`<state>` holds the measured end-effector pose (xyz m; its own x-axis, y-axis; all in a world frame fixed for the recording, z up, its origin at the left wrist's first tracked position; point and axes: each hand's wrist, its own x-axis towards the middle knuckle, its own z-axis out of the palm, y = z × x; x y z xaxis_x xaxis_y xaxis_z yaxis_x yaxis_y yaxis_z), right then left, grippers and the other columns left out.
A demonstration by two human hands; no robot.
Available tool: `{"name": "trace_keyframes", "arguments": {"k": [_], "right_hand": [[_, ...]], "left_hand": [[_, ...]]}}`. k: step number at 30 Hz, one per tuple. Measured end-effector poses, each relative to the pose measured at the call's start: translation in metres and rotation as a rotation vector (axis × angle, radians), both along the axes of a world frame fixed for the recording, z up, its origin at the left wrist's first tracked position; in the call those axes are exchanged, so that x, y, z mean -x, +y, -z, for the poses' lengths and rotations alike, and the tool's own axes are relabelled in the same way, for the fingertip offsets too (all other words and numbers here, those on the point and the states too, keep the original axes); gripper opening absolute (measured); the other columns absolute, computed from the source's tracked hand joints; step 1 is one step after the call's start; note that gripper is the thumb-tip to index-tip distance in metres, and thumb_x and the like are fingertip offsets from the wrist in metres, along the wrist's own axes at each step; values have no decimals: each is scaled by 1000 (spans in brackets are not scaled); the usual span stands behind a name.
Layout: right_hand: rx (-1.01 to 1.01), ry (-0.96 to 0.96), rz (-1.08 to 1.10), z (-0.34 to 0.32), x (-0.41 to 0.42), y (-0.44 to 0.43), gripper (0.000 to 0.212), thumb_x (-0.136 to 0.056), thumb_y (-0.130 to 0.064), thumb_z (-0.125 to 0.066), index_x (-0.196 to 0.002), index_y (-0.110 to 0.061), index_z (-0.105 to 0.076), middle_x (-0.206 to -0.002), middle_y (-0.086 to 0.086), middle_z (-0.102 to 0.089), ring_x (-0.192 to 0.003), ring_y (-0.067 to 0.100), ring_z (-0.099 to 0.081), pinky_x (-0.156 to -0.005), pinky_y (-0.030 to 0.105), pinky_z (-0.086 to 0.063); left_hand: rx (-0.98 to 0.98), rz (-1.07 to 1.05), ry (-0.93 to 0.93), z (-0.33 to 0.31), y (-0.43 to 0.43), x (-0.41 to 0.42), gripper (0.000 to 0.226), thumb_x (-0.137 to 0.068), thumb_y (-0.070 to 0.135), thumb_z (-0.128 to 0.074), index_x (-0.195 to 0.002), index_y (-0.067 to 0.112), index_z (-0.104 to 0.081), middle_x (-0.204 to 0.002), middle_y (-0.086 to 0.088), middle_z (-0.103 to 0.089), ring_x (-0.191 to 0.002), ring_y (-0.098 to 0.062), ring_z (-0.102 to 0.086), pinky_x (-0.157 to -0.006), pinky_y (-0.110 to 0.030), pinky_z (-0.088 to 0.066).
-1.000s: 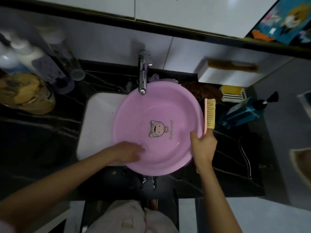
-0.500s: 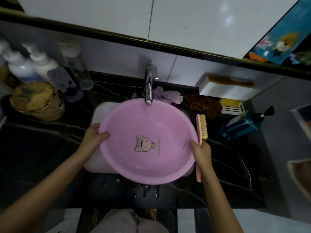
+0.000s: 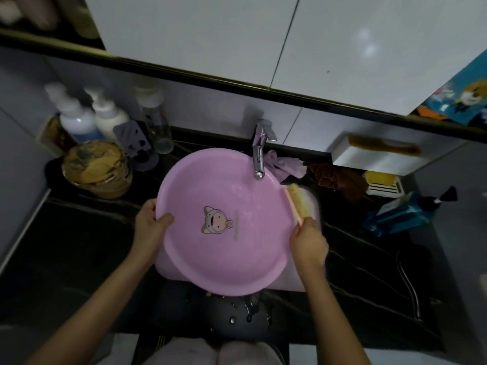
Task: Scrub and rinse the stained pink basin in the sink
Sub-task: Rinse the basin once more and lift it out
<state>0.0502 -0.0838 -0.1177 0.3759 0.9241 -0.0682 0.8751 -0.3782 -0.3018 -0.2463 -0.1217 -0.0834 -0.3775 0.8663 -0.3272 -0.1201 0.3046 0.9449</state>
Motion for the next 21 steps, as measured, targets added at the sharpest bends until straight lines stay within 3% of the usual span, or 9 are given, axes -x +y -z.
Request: {"name": "trace_keyframes", "arguments": {"k": [3, 7, 11, 17, 21], "right_hand": [[-156, 95, -67, -27, -9, 13, 22, -88, -7, -51, -109, 1, -50, -107, 22, -57, -85, 39, -61, -67, 38, -46], [-303, 191, -435, -67, 8, 53, 41, -84, 0, -50, -125, -8, -49, -124, 10, -53, -94, 32, -59, -66, 27, -38], [-379, 149, -634, -89, 45, 97, 58, -83, -5, -51, -139, -17, -44, -146, 1, -40, -118, 24, -53, -83, 36, -47], [-322, -54, -652, -78, 52, 115, 52, -86, -6, -57, -137, -13, -48, -143, 1, -47, -95, 26, -65, -67, 33, -50], [-232, -200, -680, -72, 48, 107, 61, -90, -7, -55, -146, -18, -34, -154, -4, -28, -96, 23, -66, -66, 33, -49]], "left_hand": [[11, -8, 76, -4, 0, -1, 28, -79, -7, -55, -97, 14, -53, -96, -7, -60, -96, -34, -60, -80, -52, -52], [1, -32, 133, -12, 0, -8, 31, -80, -10, -52, -90, 20, -54, -95, -10, -61, -94, -36, -61, -80, -52, -53], [-34, -50, 211, -23, -2, -12, 28, -78, -11, -53, -94, 12, -55, -90, -9, -61, -88, -33, -61, -75, -47, -53], [-34, -126, 237, -32, -12, -15, 29, -78, -12, -54, -98, 8, -55, -91, -12, -60, -88, -34, -61, -77, -51, -52], [-56, -195, 265, -44, -18, -21, 30, -77, -12, -53, -98, 7, -56, -84, -5, -60, -77, -23, -60, -70, -41, -51]]}}
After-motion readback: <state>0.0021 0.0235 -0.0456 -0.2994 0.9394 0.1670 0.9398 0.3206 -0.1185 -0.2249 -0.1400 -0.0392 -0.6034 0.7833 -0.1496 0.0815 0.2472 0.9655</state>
